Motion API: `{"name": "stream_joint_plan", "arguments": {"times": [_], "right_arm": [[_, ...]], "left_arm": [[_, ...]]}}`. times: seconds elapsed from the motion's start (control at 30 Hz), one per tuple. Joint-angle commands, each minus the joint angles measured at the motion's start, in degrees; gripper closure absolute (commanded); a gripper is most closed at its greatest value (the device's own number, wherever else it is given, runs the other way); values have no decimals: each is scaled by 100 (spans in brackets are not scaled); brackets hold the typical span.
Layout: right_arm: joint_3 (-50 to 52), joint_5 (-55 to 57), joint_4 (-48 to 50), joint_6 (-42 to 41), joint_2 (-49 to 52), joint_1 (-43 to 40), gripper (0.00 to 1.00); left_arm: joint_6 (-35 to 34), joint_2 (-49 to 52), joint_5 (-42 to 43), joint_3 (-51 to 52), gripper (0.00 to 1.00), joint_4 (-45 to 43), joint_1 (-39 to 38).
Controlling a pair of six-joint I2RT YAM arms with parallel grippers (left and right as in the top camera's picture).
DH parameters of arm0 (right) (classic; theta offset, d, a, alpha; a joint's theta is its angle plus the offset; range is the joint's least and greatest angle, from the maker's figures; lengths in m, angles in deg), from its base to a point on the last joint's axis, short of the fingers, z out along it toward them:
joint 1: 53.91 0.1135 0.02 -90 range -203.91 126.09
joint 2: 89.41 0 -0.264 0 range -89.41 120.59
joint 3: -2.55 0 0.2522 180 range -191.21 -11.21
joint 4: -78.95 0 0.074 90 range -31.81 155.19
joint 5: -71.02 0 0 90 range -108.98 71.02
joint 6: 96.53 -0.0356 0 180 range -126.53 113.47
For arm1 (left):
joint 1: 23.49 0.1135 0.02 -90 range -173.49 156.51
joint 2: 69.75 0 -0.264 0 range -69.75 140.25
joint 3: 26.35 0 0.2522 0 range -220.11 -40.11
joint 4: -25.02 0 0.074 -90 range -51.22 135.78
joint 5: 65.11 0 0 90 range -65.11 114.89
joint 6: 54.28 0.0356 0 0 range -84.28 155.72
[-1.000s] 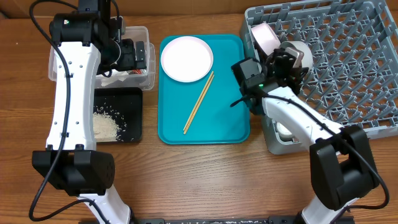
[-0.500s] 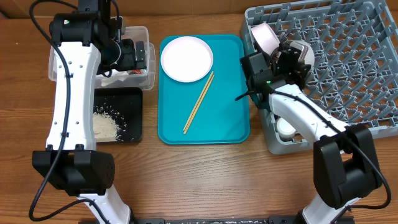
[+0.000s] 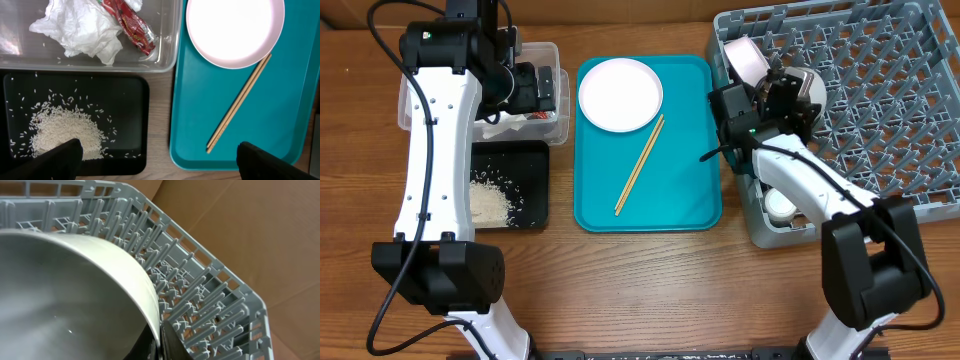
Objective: Sort waste into correct bins and load items into the dishwasher
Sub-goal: 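Set the white bowl upright in the rack and open the right gripper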
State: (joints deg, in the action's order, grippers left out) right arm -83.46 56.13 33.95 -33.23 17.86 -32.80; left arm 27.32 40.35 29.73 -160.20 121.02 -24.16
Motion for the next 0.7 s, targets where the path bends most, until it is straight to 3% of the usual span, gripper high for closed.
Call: {"name": "stream_joint_plan", "arguments": {"times": [0.0, 0.67], "right_arm": [[31, 236, 11, 149, 125, -24, 96], [31, 234, -411, 149, 210, 435, 94]], "left_arm": [[111, -35, -39, -50, 0, -17, -20], [111, -35, -39, -50, 0, -17, -20]]}}
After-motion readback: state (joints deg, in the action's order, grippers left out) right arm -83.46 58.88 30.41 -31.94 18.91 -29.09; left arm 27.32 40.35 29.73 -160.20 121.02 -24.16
